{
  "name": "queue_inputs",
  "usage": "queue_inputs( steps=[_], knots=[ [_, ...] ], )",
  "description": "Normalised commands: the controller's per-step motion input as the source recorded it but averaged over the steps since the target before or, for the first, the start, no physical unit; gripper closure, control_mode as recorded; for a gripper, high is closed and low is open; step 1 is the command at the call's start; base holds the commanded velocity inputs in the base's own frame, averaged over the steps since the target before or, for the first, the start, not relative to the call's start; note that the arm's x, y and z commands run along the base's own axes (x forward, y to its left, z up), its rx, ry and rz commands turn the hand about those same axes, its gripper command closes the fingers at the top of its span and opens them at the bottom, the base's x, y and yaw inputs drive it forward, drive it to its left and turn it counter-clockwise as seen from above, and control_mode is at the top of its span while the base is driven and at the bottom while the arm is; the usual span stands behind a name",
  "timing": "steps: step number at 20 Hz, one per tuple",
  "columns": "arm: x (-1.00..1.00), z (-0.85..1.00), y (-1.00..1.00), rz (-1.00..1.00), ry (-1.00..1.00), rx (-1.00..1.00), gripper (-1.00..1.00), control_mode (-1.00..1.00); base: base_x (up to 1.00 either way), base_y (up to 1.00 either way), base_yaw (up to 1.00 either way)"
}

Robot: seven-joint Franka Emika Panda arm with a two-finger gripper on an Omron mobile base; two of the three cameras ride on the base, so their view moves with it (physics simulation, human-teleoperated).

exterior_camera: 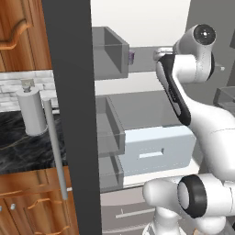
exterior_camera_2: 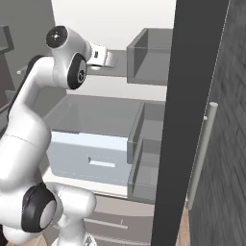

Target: Pick the egg and butter from the fridge and place them by the bowl for mixing.

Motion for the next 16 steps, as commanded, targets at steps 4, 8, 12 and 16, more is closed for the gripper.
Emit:
queue_inputs(
  steps=[4,8,12,16],
  knots=[
    [-0.90,-0.19,0.17,0.00,0.00,0.00,1.00,-1.00,0.00,0.00,0.00],
    [-0.91,0.00,0.02,0.00,0.06,0.05,1.00,-1.00,0.00,0.00,0.00],
    [-0.75,0.00,0.02,0.00,0.18,0.03,1.00,-1.00,0.00,0.00,0.00],
    [-0.44,0.00,0.09,0.00,0.38,0.01,1.00,-1.00,0.00,0.00,0.00]
  ],
)
